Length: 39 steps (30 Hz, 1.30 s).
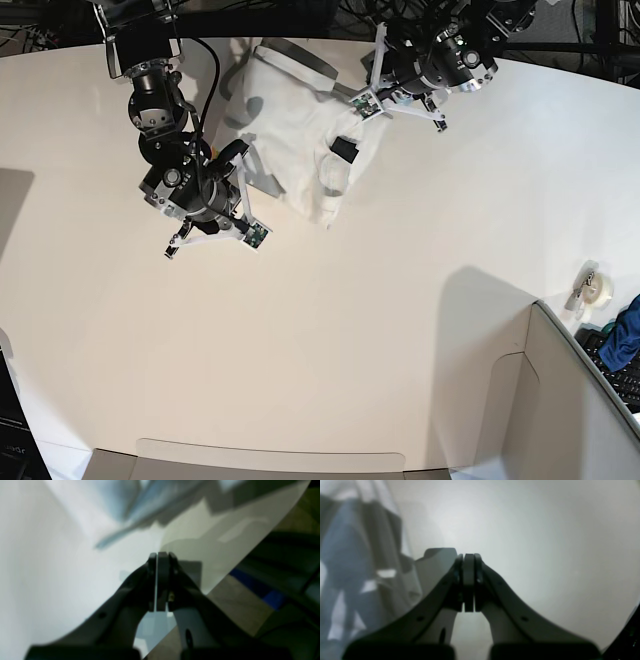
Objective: Layout the t-shirt on the table in an organized manner, then fold the t-shirt properly
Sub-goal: 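Flatten and square the bundle with both grippers pressing its edges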
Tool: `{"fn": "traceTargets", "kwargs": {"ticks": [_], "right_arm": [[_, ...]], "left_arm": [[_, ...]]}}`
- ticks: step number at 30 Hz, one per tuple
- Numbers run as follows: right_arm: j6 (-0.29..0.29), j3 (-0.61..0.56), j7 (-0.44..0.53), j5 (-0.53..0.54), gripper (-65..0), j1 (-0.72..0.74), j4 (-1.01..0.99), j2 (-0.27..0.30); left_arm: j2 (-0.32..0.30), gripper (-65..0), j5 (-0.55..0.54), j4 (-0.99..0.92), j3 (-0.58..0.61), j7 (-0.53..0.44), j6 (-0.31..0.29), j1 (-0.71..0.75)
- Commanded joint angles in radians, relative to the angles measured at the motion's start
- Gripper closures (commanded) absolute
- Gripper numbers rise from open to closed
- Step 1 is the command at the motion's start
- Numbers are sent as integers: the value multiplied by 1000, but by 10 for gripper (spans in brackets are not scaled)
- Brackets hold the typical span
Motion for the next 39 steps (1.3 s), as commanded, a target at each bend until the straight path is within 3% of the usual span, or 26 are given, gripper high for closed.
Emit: {"fn": "traceTargets", "kwargs": {"ticks": [1, 19, 39], "right_arm": [[1, 2, 6, -1, 0, 5, 22, 13], [1, 8, 3, 1, 0, -199, 186, 64], [1, 67, 8, 2, 0, -379, 272, 64]], "left_arm": [[11, -1, 1, 12, 2, -5, -2, -8], [71, -1, 1, -45, -7, -3, 0, -117], [261, -1, 1, -295, 2, -11, 0, -301]]}}
